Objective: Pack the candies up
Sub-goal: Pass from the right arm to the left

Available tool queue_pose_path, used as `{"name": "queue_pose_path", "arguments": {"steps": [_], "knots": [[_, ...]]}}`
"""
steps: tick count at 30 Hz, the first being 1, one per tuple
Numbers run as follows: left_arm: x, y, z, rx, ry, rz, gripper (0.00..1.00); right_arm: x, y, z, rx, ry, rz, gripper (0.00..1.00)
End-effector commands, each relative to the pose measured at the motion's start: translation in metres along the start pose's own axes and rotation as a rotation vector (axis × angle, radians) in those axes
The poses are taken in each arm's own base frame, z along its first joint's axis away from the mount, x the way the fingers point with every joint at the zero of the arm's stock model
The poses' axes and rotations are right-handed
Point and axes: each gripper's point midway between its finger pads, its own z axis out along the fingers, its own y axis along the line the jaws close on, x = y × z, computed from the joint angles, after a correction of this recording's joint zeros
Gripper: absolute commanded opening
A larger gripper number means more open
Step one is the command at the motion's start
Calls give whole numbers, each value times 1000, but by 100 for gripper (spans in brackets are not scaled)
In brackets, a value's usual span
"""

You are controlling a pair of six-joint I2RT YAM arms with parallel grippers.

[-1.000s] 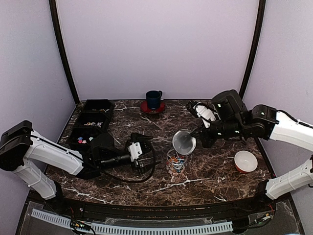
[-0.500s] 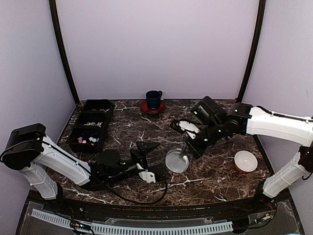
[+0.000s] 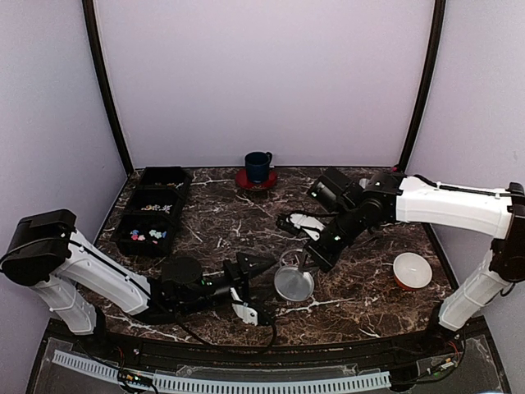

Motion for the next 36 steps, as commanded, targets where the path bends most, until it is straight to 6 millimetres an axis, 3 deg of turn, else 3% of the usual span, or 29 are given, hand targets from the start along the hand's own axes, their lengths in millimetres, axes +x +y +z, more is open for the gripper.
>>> {"name": "queue_pose_path", "arguments": {"steps": [1,10,30,33,36], "knots": [[-18,-4,-5,47,-74,-3,78,-3,4,1,-37,18,-19,0],[-30,-20,-2,105,-98,15,65,1,6,7,-57,52,-19,0],[-40,-24,7,88,-105,18,53,5,19,14,-74,83,-58,0],[-40,-24,8,89,-100,14,39,8,18,22,-77,110,-56,0],[-40,-25,9,89,-99,11,37,8,21,23,-77,115,-65,0]]}}
